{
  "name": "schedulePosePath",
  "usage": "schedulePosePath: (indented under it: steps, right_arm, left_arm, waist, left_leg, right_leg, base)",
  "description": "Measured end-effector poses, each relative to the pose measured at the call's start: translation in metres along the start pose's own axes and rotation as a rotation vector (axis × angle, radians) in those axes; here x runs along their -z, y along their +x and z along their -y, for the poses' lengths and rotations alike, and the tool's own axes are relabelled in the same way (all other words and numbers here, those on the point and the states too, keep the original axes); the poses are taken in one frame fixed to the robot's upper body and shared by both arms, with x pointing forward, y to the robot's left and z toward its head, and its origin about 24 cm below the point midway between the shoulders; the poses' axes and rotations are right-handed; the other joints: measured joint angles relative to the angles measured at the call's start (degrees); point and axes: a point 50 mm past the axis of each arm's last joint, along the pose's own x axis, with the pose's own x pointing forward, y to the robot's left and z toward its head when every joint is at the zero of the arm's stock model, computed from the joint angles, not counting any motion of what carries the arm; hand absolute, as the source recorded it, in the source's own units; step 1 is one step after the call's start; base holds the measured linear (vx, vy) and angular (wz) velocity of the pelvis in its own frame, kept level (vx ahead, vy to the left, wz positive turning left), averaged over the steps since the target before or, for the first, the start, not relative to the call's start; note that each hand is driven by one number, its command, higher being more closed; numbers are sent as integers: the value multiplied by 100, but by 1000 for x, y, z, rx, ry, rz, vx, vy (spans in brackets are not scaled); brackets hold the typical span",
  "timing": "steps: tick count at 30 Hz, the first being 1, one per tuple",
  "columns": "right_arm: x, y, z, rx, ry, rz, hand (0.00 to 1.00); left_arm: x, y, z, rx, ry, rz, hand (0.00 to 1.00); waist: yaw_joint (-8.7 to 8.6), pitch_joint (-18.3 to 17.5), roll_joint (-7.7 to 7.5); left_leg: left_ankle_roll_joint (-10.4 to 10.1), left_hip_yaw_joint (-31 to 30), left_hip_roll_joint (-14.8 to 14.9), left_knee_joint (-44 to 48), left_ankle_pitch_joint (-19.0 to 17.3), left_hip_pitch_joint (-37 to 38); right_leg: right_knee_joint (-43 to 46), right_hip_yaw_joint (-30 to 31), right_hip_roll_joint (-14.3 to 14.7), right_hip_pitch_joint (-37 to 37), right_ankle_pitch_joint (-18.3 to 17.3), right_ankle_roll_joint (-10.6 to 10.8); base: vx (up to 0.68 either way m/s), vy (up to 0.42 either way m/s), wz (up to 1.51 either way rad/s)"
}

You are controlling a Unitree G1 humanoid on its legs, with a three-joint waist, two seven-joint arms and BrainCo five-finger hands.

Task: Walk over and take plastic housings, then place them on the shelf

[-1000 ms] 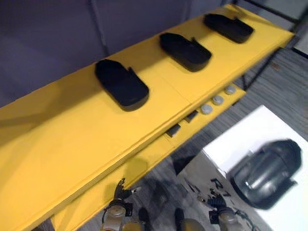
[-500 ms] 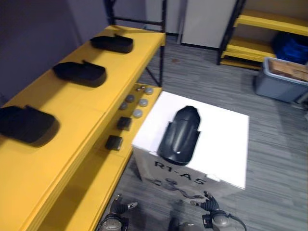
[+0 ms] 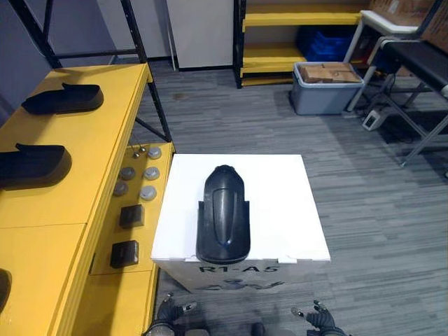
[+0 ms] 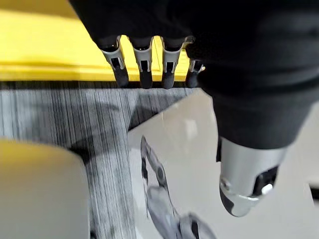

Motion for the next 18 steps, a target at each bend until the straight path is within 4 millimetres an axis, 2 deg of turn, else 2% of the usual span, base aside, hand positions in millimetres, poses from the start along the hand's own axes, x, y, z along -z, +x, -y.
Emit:
schedulePosePath:
  steps: [2, 5, 6, 7, 9, 10, 11, 14, 16, 17, 18]
  right_arm:
    - [-8, -1, 10, 38, 51, 46, 0]
    - [-42, -5, 49, 154, 109, 207, 0]
    - [-60, -11, 69, 211, 111, 296, 0]
    - [-73, -16, 79, 238, 106, 356, 0]
    - [-116, -41, 114, 336, 28, 568, 0]
    - [-126, -48, 119, 352, 12, 618, 0]
    - [-149, -67, 126, 381, -28, 738, 0]
    - [-177, -94, 122, 368, -71, 912, 0]
    - [-202, -119, 103, 295, -113, 1085, 0]
    - [-209, -126, 96, 266, -123, 1138, 0]
    - [-220, -137, 80, 202, -137, 1228, 0]
  left_arm:
    - [2, 1, -8, -25, -12, -6, 0]
    - [4, 0, -19, -57, -24, -4, 0]
    - [3, 0, -21, -59, -21, 0, 0]
    - [2, 0, -22, -60, -21, 7, 0]
    - [5, -2, -23, -52, -19, 17, 0]
    - [7, -3, -23, -51, -18, 12, 0]
    - [13, -5, -23, -45, -15, -5, 0]
    - [22, -8, -22, -45, -14, -26, 0]
    - [29, -10, -23, -44, -12, -47, 0]
    - [30, -10, -23, -44, -12, -50, 0]
    - [30, -10, -23, -45, -11, -51, 0]
  waist:
    - [-23, -9, -7]
    - [-140, -32, -18]
    - [-181, -106, -20]
    - [-194, -126, -22]
    - [-280, -221, -45]
    - [-288, -235, -58]
    - [-295, -295, -82]
    - [-326, -333, -121]
    - [-321, -405, -124]
    - [-322, -415, -121]
    - [-323, -422, -130]
  left_leg:
    - [-11, 66, -7, -144, 8, 113]
    - [-18, 146, -19, -277, 11, 297]
    - [-18, 169, -30, -296, 11, 301]
    - [-18, 182, -38, -301, 11, 304]
    - [-18, 217, -47, -316, 11, 328]
    - [-18, 242, -45, -316, 11, 354]
    - [-17, 278, -36, -301, 11, 404]
    - [-17, 276, -35, -214, 11, 464]
    - [-16, 269, -33, -141, 10, 479]
    - [-16, 266, -29, -144, 10, 478]
    - [-15, 261, -26, -143, 10, 483]
  right_leg:
    - [-69, 13, -4, 65, -9, 18]
    - [-228, 7, -24, 259, -30, 57]
    - [-302, 8, -40, 286, -33, 63]
    - [-345, 8, -49, 309, -31, 67]
    - [-481, 21, -63, 381, -24, 79]
    - [-494, 25, -61, 403, -24, 79]
    - [-528, 25, -55, 452, -24, 79]
    - [-624, 26, -61, 601, -24, 79]
    - [-682, 10, -67, 664, -23, 79]
    - [-696, 6, -65, 669, -23, 79]
    - [-740, -12, -65, 706, -22, 78]
  base:
    - [184, 55, -14]
    - [171, 42, -9]
    - [128, 44, -5]
    - [115, 41, -5]
    - [110, 35, -5]
    - [72, 13, -15]
    - [65, -2, -15]
    - [50, -10, -6]
    - [18, -16, -8]
    - [0, 0, 0]
    - [-5, 0, 4]
